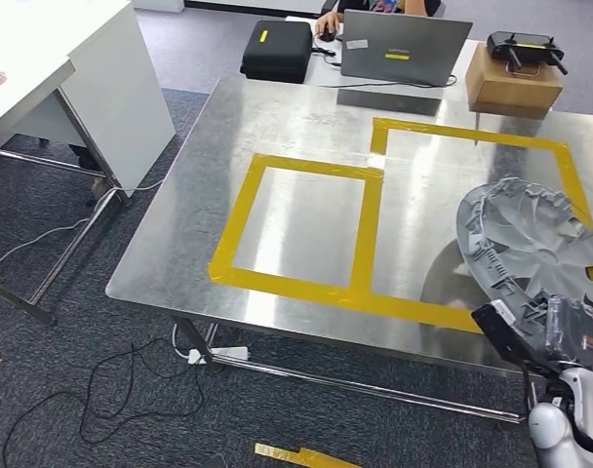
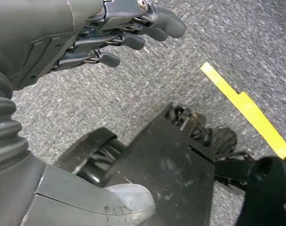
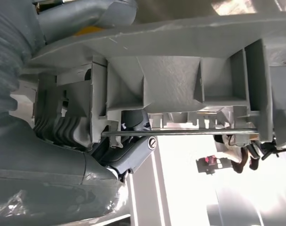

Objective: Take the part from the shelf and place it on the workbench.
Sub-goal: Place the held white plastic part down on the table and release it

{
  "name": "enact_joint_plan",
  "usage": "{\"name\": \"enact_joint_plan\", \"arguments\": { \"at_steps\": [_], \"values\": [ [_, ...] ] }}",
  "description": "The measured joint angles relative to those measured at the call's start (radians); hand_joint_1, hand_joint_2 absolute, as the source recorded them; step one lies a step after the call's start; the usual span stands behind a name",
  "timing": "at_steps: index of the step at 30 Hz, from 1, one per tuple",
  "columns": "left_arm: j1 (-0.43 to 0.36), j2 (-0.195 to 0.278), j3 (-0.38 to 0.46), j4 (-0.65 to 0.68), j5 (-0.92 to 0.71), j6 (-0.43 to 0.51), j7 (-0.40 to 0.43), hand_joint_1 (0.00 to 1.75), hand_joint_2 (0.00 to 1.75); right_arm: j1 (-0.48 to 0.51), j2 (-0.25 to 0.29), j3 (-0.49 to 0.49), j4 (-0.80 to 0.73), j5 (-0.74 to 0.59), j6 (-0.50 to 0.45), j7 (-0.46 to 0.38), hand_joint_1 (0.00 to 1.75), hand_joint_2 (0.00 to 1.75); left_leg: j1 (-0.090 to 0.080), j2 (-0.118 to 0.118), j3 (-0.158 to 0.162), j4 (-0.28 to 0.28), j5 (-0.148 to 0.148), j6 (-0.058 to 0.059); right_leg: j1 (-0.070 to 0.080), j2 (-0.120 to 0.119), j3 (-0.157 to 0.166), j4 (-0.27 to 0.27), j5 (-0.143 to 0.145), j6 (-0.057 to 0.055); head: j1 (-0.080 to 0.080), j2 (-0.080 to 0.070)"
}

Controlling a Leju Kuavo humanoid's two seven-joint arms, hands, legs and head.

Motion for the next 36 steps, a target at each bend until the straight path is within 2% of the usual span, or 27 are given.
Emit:
{"name": "enact_joint_plan", "arguments": {
  "at_steps": [3,7,8,12,18,24,30,36],
  "values": [
    [0.0,0.006,0.0,0.0,0.0,0.001,0.002,0.0,1.75,-0.019,-0.013,0.006,0.031,0.008,0.001,-0.006,1.75,1.75,0.0,0.0,0.0,0.0,0.0,0.0,0.0,0.0,0.0,0.0,0.0,0.0,0.0,0.0],
    [0.0,0.009,0.0,0.0,0.0,0.001,0.003,0.0,1.75,-0.034,-0.024,0.012,0.056,0.012,0.002,-0.009,0.0,1.75,0.0,0.0,0.0,0.0,0.0,0.0,0.0,0.0,0.0,0.0,0.0,0.0,0.0,0.0],
    [0.0,0.01,-0.001,0.0,0.0,0.001,0.004,0.0,1.75,-0.039,-0.026,0.014,0.062,0.017,0.001,-0.011,0.0,1.75,0.0,0.0,0.0,0.0,0.0,0.0,0.0,0.0,0.0,0.0,0.0,0.0,0.0,0.0],
    [-0.001,0.011,-0.002,0.0,0.001,0.005,0.018,0.0,0.0,-0.074,-0.031,0.029,0.098,0.059,-0.003,-0.023,0.0,1.75,0.0,0.0,0.0,0.0,0.0,0.0,0.0,0.0,0.0,0.0,0.0,0.0,0.0,0.0],
    [-0.006,0.013,-0.01,0.0,0.0,0.022,0.048,0.0,0.0,-0.142,-0.031,0.09,0.159,0.131,-0.008,-0.033,0.0,1.75,0.0,0.0,0.001,0.0,0.0,0.0,0.0,0.0,0.001,0.0,0.0,0.0,0.0,0.0],
    [-0.014,0.007,-0.034,0.0,-0.028,0.028,0.062,0.0,0.0,-0.212,-0.028,0.215,0.225,0.227,0.0,-0.035,0.0,1.75,0.0,-0.001,0.001,0.0,0.0,0.0,0.0,-0.001,0.002,0.0,0.0,0.0,0.0,0.0],
    [-0.019,-0.003,-0.056,0.0,-0.043,0.025,0.072,0.0,0.0,-0.29,-0.026,0.301,0.308,0.258,0.022,-0.022,0.0,1.75,0.0,-0.002,0.001,0.0,0.001,-0.001,0.0,-0.001,0.002,0.0,0.0,0.0,0.0,0.0],
    [-0.02,-0.006,-0.068,0.0,-0.041,0.017,0.075,0.0,0.0,-0.321,-0.004,0.364,0.351,0.231,0.021,-0.055,0.0,1.75,-0.001,-0.002,0.001,0.003,-0.002,0.003,-0.002,-0.003,0.003,-0.002,0.001,0.002,0.0,0.0]
  ]
}}
